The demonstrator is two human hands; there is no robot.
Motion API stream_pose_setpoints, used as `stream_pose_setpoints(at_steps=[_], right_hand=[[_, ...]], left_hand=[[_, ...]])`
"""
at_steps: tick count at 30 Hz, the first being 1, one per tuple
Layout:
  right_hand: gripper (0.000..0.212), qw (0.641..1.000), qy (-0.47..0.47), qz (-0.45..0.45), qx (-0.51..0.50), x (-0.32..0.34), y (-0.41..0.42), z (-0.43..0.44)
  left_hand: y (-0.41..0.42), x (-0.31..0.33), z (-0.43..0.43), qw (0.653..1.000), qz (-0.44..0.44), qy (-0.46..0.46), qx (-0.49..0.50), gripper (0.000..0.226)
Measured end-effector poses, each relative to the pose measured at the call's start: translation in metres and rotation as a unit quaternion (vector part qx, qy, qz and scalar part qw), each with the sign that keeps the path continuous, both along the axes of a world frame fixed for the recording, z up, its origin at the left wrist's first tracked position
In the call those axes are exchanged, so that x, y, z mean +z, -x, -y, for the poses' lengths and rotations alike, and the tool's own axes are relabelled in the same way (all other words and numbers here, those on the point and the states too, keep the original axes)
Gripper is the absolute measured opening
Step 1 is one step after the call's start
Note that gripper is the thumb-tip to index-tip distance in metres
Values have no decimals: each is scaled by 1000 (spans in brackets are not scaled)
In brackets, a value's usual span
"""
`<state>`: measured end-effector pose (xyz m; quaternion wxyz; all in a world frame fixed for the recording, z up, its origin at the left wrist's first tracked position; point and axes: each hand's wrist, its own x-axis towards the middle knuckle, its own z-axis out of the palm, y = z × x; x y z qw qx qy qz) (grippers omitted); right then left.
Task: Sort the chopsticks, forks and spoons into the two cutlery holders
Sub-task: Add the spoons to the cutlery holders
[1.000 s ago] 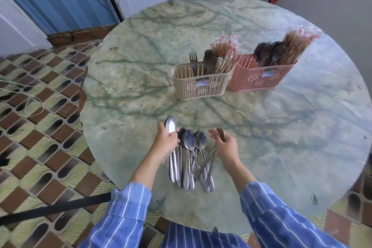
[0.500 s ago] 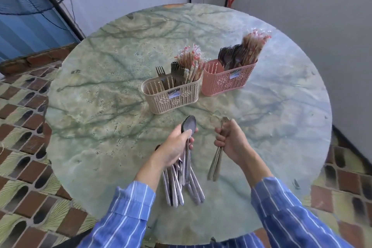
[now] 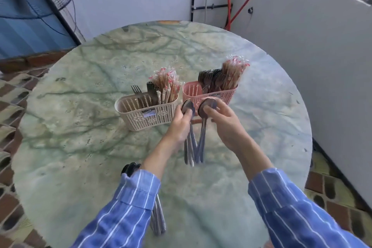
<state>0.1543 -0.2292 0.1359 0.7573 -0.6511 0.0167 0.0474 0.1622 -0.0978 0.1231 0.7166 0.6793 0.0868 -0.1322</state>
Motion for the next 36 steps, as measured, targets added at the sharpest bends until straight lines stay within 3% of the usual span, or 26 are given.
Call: stream_pose_setpoints(at_steps=[2, 6, 8, 12, 14, 17, 19, 25, 32, 36], right_hand=[[20, 999, 16, 30, 39, 14, -22, 9], [18, 993, 78, 65, 63, 36, -73, 22], [18, 987, 120, 78, 70, 46, -94, 27], [11, 986, 97, 93, 102, 65, -129, 27], [13, 981, 120, 116, 98, 69, -147, 24], [17, 969, 170, 149, 100, 75, -170, 24], [22, 963, 187, 165, 104, 78, -182, 26], [23, 951, 224, 177, 115, 68, -207, 37], [23, 958, 186, 180, 127, 69, -223, 39], [23, 959, 178, 177, 131, 66, -229, 37]], left_hand=[[-17, 6, 8, 998, 35, -43, 2, 34], [-45, 22, 22, 996, 42, -74, 11, 83], [-60, 32, 28, 992, 67, -106, 31, 73], [-92, 56, 38, 984, 119, -74, 109, 30], [-112, 66, 39, 978, 133, -45, 151, 29], [-141, 70, 42, 971, 168, -12, 168, 78], [-158, 63, 43, 967, 182, -15, 176, 91], [-181, 51, 50, 961, 191, -32, 197, 78], [-202, 50, 49, 948, 223, -80, 214, 67], [-208, 46, 47, 945, 228, -77, 223, 73]])
